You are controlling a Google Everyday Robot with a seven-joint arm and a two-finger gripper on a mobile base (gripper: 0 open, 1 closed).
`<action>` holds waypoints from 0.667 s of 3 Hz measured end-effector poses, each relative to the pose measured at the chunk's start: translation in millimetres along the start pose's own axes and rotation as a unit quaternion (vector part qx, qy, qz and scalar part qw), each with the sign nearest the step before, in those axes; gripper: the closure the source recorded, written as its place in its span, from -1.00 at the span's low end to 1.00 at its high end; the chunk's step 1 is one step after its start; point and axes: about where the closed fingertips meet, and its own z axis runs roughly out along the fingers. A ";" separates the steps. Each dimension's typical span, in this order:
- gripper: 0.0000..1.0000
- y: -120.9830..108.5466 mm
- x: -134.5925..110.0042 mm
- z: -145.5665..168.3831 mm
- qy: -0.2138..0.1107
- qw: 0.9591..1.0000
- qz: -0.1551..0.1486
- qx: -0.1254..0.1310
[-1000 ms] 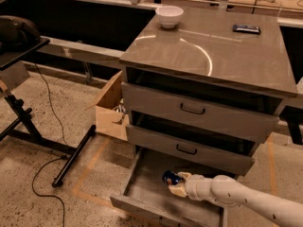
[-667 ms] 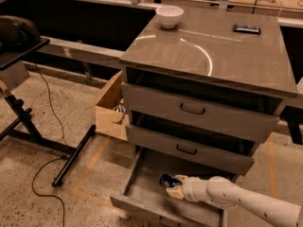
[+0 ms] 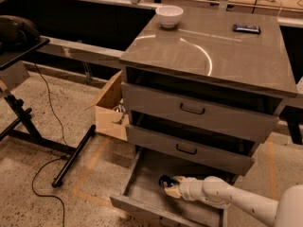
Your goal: Place pepsi can into bottom drawer
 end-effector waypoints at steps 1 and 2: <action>0.66 2.3 -10.7 -10.6 -0.009 1.000 -0.003 -0.005; 1.00 4.9 -17.3 -14.7 -0.019 1.000 -0.009 -0.006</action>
Offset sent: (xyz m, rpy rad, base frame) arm -0.0006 -0.0007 0.0326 0.0359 -0.0518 0.0154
